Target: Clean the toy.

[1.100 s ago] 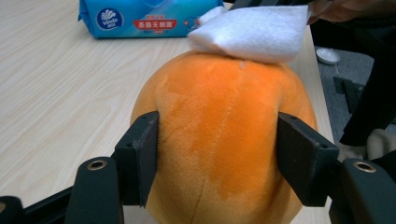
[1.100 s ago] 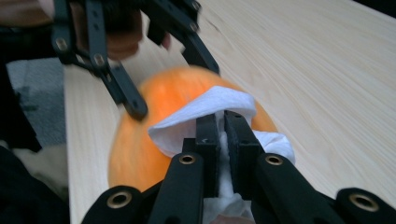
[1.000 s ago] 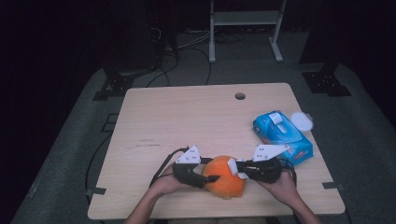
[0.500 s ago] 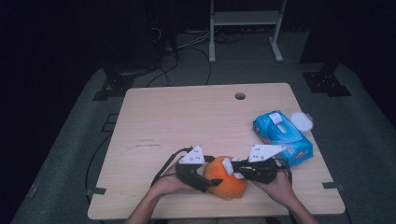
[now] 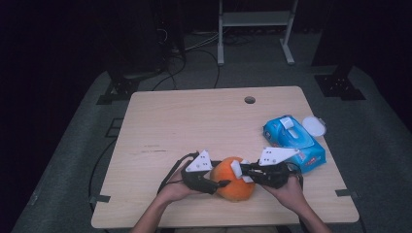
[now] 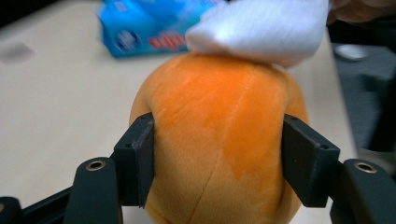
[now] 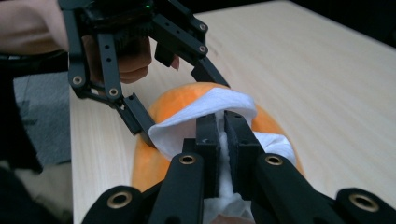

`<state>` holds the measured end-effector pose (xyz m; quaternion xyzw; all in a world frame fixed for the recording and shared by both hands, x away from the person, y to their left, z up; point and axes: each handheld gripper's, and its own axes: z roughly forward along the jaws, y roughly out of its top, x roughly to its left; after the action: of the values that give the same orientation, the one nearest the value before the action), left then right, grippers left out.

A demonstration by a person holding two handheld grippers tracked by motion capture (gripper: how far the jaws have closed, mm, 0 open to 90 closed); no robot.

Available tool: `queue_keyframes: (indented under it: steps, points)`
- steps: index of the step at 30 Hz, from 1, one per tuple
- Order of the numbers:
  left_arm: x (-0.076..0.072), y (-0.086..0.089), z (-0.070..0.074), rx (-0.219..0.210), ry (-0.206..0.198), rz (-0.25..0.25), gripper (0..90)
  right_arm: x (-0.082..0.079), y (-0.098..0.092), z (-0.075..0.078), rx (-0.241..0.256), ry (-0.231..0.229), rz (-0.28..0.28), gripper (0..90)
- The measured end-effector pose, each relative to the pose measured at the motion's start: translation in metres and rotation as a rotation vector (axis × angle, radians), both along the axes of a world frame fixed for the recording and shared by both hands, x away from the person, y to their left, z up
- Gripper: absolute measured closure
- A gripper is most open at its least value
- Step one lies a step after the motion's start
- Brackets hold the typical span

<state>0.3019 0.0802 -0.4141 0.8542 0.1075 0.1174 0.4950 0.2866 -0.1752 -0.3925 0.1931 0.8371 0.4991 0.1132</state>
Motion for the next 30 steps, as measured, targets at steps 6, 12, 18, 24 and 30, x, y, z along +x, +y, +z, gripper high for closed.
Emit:
queue_keyframes:
  steps: [6, 12, 18, 24, 30]
  points:
    - [0.0, 0.004, 0.004, -0.01, -0.007, 0.019, 29.4, 0.004, 0.002, -0.001, 0.005, -0.008, -0.021, 84.0]
    - [0.01, 0.012, -0.001, -0.071, 0.091, 0.058, 20.1, 0.011, -0.003, -0.016, -0.04, 0.03, -0.036, 84.0]
    - [0.004, 0.006, -0.002, -0.067, 0.051, 0.032, 27.3, 0.006, -0.001, -0.011, -0.017, 0.016, -0.031, 83.9]
    - [-0.006, -0.007, 0.001, -0.043, 0.004, -0.006, 26.9, 0.001, 0.004, 0.001, 0.007, -0.016, 0.0, 84.0]
    - [0.004, 0.002, 0.002, -0.057, 0.072, 0.042, 12.2, 0.003, 0.002, -0.006, -0.022, 0.004, -0.001, 84.3]
